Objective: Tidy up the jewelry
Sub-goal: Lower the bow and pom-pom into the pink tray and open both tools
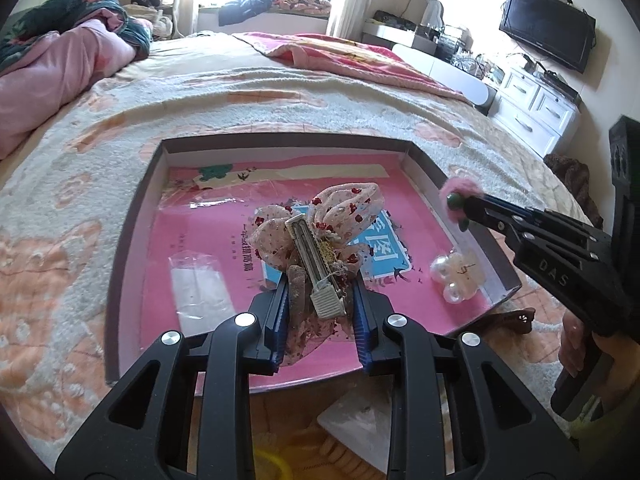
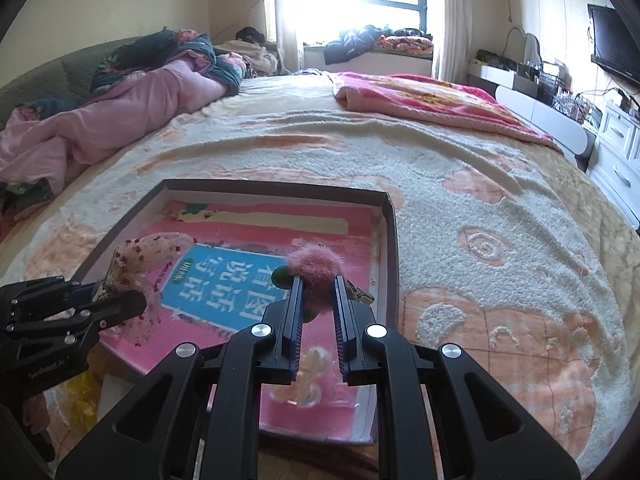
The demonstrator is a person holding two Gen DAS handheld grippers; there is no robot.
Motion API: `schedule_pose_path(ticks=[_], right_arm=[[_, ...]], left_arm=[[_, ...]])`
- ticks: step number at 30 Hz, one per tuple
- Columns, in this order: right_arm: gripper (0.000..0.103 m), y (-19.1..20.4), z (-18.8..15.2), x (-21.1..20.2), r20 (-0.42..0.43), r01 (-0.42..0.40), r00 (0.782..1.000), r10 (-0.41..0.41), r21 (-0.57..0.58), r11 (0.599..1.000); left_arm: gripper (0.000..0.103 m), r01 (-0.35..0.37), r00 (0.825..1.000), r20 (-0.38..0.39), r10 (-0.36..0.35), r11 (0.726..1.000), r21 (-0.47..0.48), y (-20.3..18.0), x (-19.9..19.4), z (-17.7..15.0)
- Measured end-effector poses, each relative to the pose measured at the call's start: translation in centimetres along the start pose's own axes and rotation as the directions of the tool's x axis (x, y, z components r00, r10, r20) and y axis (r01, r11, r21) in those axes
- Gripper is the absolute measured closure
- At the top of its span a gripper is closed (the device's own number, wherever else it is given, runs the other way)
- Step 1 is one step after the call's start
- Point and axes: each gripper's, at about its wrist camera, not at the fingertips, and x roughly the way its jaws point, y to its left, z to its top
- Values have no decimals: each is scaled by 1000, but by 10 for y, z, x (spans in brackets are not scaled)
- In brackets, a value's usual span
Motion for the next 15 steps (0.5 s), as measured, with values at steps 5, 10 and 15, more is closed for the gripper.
schedule_pose_path(ticks=[5,10,15], right_arm=[[89,-4,0,18,-48,9,999,-8,20,1000],[89,-6,0,28,-61,21,998,-19,30,999],[89,-4,-2,35,-74,47,996,-45,26,999]], left_arm=[[81,8,1000,-20,-8,1000,2,0,7,-2],[80,3,1000,-27,-3,1000,10,-1,11,-4],[77,1,1000,-31,-1,1000,4,1,13,-6]])
